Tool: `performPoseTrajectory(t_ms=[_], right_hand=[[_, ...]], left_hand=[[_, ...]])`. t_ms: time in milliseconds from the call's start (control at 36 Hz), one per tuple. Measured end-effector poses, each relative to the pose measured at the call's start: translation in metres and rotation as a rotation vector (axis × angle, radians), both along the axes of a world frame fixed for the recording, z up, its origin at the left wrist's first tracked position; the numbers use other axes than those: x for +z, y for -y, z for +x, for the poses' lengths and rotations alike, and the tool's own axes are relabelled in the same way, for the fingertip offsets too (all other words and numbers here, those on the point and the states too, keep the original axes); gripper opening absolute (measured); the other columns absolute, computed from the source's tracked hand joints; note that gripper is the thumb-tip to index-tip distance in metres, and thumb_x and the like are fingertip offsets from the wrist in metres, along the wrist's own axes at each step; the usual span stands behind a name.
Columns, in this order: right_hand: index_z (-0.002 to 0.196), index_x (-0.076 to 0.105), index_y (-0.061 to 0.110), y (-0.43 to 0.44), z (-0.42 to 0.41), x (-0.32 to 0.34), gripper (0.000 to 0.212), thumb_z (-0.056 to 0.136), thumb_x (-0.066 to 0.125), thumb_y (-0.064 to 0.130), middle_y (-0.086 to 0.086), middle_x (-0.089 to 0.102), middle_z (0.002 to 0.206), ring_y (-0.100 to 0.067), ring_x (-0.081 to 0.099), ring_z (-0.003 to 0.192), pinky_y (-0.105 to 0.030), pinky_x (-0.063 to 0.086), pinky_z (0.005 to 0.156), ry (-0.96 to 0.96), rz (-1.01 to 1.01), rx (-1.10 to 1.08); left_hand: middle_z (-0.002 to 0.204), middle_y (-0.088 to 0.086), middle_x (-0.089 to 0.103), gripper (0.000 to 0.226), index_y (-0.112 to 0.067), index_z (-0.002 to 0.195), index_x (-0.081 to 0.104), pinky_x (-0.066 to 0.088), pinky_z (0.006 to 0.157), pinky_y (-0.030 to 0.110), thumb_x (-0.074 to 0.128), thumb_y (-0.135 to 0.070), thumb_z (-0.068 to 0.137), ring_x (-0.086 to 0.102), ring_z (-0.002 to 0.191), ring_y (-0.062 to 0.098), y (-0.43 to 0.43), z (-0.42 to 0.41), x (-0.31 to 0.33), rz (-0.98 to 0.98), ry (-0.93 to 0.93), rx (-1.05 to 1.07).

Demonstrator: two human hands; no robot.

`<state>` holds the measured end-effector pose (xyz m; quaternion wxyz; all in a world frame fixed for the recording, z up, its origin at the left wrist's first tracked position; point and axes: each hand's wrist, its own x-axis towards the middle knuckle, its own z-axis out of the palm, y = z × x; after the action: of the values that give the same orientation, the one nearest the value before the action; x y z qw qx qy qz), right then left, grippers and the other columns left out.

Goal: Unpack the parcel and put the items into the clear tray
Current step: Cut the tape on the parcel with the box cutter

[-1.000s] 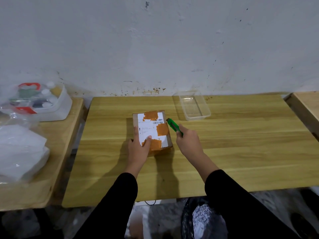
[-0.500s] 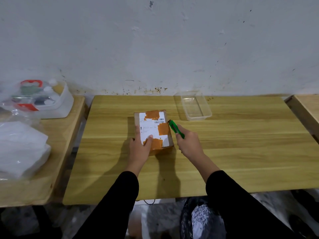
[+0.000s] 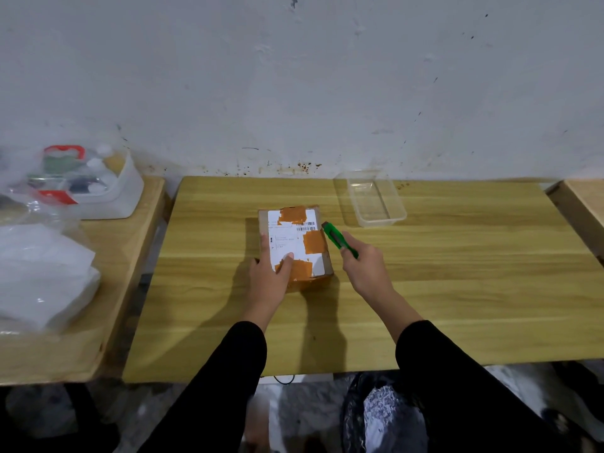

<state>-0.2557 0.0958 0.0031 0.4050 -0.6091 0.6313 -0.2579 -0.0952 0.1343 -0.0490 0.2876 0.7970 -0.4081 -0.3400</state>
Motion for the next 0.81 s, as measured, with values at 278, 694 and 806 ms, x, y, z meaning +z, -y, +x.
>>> performPoseTrajectory(t_ms=[278,694,806], right_hand=[[0.135,0.046,0.016,0.004,0.006,0.005,0.04,0.095,0.04,0.013,-0.013,0.063,0.084,-0.015,0.046,0.054,-0.027,0.036,0.046,-0.091,-0.02,0.05],[0.104,0.061,0.002,0.001,-0.019,0.03,0.03,0.088,0.036,0.005,-0.015,0.052,0.079,-0.022,0.044,0.056,-0.026,0.032,0.045,-0.325,0.036,0.223],[0.103,0.061,0.004,-0.009,-0.02,0.03,0.029,0.088,0.036,0.006,-0.01,0.05,0.075,-0.019,0.041,0.054,-0.026,0.031,0.045,-0.318,0.038,0.224]], left_hand=[[0.136,0.016,0.038,0.069,-0.043,0.146,-0.002,0.038,0.086,0.037,0.039,-0.055,0.091,0.041,0.121,0.032,-0.001,-0.001,-0.001,-0.027,0.012,-0.001],[0.132,0.017,0.041,0.067,-0.042,0.146,0.002,0.038,0.082,0.038,0.039,-0.055,0.091,0.042,0.119,0.032,0.001,-0.019,0.004,-0.037,0.058,0.033],[0.13,0.017,0.044,0.067,-0.04,0.147,0.005,0.037,0.079,0.036,0.04,-0.055,0.091,0.045,0.116,0.032,-0.003,-0.016,0.003,-0.032,0.102,0.028]])
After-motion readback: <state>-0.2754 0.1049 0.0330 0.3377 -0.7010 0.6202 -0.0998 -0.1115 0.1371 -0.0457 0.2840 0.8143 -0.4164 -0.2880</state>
